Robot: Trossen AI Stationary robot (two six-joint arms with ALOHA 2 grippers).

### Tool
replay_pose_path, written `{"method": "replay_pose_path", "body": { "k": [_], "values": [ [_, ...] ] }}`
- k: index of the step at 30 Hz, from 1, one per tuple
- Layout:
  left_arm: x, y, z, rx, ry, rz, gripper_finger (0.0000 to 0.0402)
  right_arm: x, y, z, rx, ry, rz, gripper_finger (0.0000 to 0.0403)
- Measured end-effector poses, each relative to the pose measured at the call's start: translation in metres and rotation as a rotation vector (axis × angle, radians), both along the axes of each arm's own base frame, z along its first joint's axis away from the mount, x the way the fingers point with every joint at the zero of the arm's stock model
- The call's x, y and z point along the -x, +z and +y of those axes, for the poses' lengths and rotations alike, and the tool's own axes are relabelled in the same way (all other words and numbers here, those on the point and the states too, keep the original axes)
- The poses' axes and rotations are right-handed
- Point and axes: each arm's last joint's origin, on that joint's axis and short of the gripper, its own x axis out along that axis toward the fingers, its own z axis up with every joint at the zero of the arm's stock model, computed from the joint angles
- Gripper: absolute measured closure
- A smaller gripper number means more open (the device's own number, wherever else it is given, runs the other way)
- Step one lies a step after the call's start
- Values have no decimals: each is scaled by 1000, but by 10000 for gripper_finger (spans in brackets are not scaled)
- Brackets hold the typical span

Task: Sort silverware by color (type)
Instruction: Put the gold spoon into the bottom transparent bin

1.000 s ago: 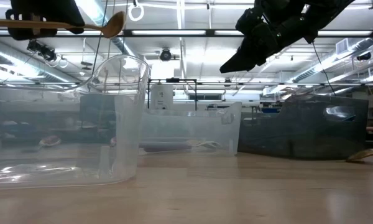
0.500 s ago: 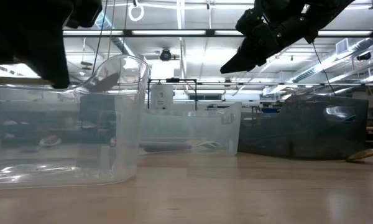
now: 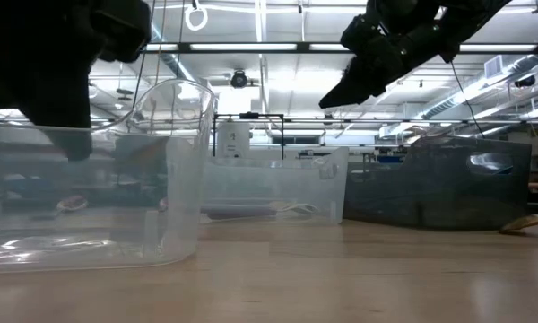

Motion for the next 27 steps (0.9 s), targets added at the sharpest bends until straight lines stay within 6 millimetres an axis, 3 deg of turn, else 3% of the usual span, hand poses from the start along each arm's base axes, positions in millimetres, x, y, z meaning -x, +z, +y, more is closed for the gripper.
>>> {"method": "replay_pose_path", "body": {
  "k": [4,7,16,21,27],
  "values": [
    [-4,-12,2,4,5,53,393,6,3,0,0,0,72,296],
    [-5,-15,3,-2,11,75,393,19,21,3,6,5,100,296],
    [-5,-19,3,3,24,90,385,74,65,23,-85,122,-55,296],
    [-5,-18,3,4,25,89,387,91,66,27,-68,115,-96,296],
    [-5,-18,3,6,27,89,376,96,68,28,-49,102,-122,296]
  ]
}}
